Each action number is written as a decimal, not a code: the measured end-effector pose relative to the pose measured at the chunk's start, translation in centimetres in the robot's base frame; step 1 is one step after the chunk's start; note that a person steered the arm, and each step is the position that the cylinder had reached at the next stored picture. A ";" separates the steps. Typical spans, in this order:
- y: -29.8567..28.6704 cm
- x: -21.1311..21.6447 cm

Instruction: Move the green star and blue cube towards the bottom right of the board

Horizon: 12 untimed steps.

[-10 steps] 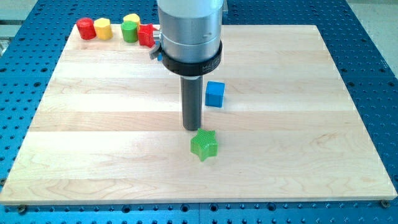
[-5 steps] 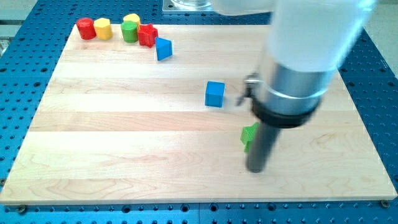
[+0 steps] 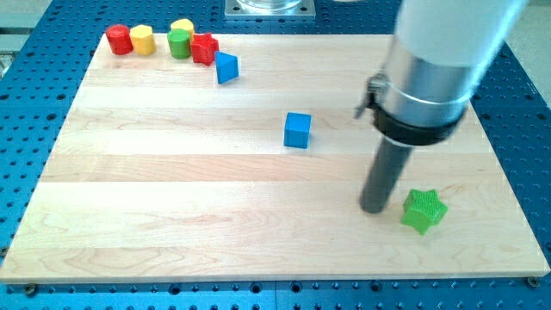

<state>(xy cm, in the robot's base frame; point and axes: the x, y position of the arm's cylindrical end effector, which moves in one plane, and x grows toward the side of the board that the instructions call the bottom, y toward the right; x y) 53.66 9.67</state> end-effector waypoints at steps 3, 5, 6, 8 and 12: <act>-13.0 -10.9; -9.6 -12.5; -4.2 -8.7; 0.2 -10.9; -0.4 -2.6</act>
<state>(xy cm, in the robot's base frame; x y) 51.08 9.25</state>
